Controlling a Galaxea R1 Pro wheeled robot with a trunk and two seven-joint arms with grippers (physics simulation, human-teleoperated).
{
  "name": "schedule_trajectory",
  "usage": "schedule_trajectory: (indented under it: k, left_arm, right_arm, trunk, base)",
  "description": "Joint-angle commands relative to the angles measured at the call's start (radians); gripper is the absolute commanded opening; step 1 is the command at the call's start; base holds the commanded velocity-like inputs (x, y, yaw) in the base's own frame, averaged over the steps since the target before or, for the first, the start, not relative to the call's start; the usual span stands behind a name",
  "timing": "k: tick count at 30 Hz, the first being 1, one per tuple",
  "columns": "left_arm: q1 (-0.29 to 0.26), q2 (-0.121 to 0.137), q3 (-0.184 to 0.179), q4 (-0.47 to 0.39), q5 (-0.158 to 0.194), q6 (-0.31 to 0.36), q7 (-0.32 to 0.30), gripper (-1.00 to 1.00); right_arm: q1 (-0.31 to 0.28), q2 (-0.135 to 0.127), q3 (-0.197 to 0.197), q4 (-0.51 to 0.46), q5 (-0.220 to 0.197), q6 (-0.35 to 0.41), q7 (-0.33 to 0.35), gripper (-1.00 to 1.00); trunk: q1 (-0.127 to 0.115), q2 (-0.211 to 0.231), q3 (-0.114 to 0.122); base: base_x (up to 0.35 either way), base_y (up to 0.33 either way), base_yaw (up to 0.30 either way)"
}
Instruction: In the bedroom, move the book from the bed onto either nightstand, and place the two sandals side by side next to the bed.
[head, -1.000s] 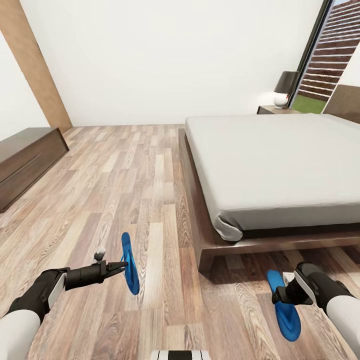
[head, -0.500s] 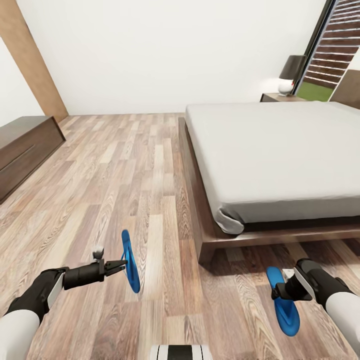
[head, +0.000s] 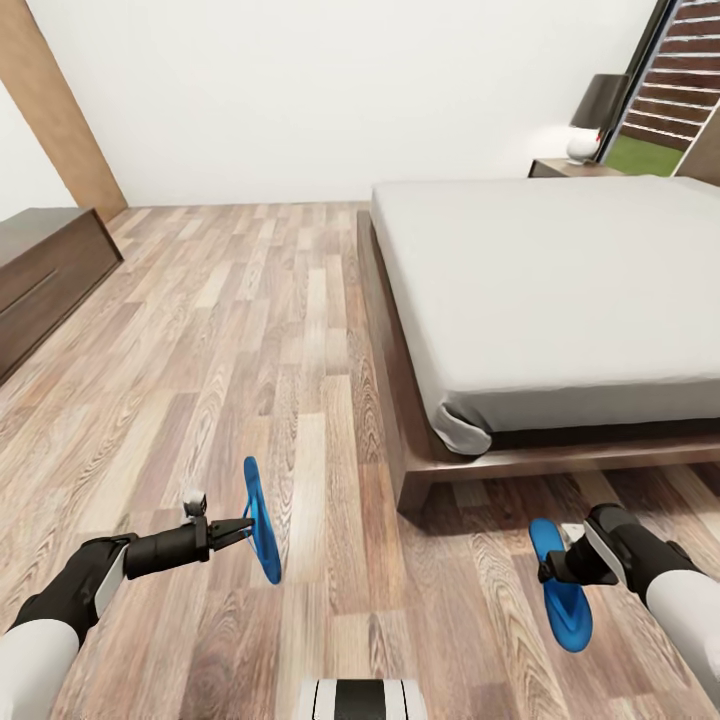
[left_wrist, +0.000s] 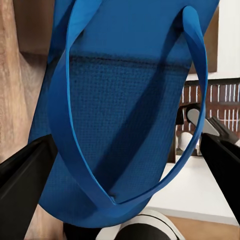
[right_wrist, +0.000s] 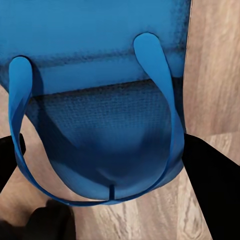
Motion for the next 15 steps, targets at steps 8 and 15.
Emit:
schedule_trajectory:
  k: [8, 15]
  left_arm:
    - [0.0, 0.0, 0.001, 0.0, 0.001, 0.01, -0.003, -1.0]
    - [0.0, 0.001, 0.002, 0.0, 0.001, 0.004, -0.004, -1.0]
  right_arm:
    - [-0.022, -0.003, 0.008, 0.0, -0.007, 0.004, -0.008, -1.0]
    - [-0.04, -0.001, 0.008, 0.0, -0.011, 0.004, -0.07, -1.0]
  trunk:
    - [0.003, -0.002, -0.032]
    - [0.007, -0.004, -0.059]
  base:
    - [0.0, 0.0, 0.0]
    - [0.0, 0.0, 0.0]
